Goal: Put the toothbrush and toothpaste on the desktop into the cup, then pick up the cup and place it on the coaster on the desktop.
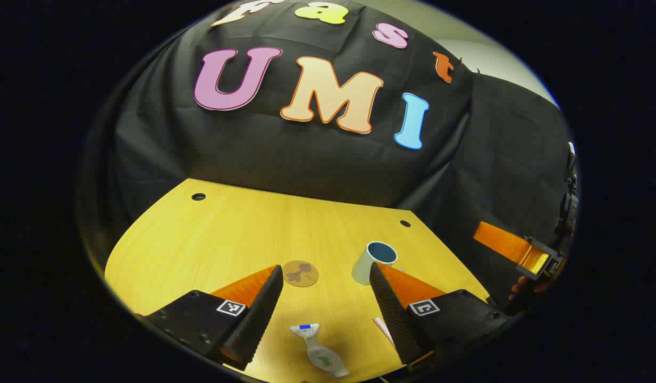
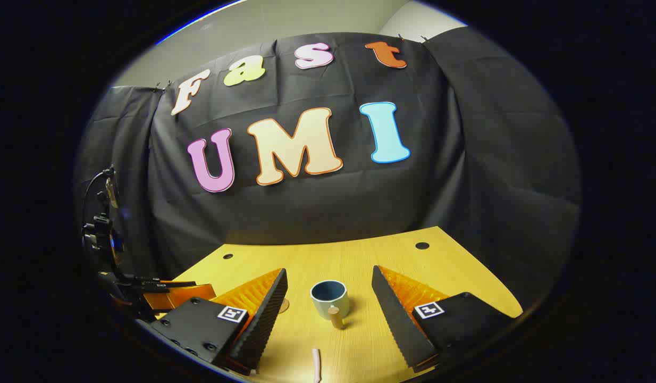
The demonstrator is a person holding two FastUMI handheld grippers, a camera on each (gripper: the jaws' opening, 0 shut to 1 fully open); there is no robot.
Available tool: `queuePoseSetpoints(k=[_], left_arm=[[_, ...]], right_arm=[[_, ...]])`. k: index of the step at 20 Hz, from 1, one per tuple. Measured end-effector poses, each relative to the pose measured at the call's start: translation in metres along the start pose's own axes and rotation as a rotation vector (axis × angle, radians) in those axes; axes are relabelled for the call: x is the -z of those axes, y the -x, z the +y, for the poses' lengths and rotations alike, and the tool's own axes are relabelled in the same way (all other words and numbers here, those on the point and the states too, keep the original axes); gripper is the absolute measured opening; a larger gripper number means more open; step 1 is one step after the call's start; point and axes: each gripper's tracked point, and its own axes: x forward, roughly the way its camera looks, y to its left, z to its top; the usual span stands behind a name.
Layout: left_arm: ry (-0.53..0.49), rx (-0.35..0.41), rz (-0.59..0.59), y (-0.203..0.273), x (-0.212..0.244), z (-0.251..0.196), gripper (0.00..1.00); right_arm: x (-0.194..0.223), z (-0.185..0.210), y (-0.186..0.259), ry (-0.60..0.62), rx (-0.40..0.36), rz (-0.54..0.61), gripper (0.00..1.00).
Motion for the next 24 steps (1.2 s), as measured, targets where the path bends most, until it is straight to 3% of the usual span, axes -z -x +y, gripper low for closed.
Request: queuePoseSetpoints(k=[6,12,16,24], left_arm=[[0.013,-0.031,0.011,0.006,0.008,0.007,0.95],[0.015,-0.048,0.001,0.009,0.007,0.012,0.95],[-0.036,-0.061,0.022,0.012,0.012,0.02,0.95],[-0.003,-0.098,0.037,0.017,0.02,0.04,0.95]], right_arm=[[0.008,0.006,-0.004,-0.001,-0.011,0.016,0.94],[0.016,0.007,-0.007,-0.012,-0.014,0.047,0.98],[0.027,0.003,-0.011,-0.011,0.003,0.085,0.98],[0.053,0.013,-0.015,0.038,-0.026,0.18,0.98]])
